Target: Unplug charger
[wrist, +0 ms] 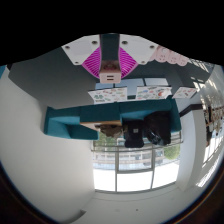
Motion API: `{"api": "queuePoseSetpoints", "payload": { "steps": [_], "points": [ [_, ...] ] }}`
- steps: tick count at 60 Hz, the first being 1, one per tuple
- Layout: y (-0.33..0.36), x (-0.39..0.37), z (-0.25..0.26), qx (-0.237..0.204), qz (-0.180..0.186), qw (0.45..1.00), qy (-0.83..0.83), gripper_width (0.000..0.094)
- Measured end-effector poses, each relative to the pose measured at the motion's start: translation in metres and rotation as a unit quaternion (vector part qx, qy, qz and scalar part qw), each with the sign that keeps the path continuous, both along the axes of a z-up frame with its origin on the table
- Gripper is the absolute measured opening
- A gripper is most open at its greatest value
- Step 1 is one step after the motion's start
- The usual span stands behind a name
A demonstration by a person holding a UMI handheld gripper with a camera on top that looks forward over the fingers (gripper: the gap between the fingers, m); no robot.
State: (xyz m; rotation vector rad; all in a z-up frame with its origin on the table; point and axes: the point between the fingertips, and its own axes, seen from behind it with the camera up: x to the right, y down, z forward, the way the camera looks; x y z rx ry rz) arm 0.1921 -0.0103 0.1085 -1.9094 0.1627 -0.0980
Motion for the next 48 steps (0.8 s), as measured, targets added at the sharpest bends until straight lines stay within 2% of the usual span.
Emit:
{"api": "queuePoseSetpoints", "payload": {
  "steps": [13, 20, 24, 35, 40, 48],
  "points": [
    [-0.001, 0.023, -0.070, -0.073, -0.009, 0.997, 0.008, 0.0195],
    [-0.005, 0.023, -0.092, -0.103, -0.011, 0.994, 0.025, 0.0197],
    [-0.007, 0.019, -0.104, -0.123, -0.006, 0.992, 0.030, 0.0241],
    [-0.002, 0.019, -0.103, -0.123, -0.011, 0.992, 0.022, 0.0298],
    [-0.003, 0.021, -0.104, -0.131, -0.019, 0.991, 0.024, 0.0376],
    [-0.002, 0.024, -0.092, -0.121, -0.027, 0.992, 0.028, 0.0419]
  ]
}}
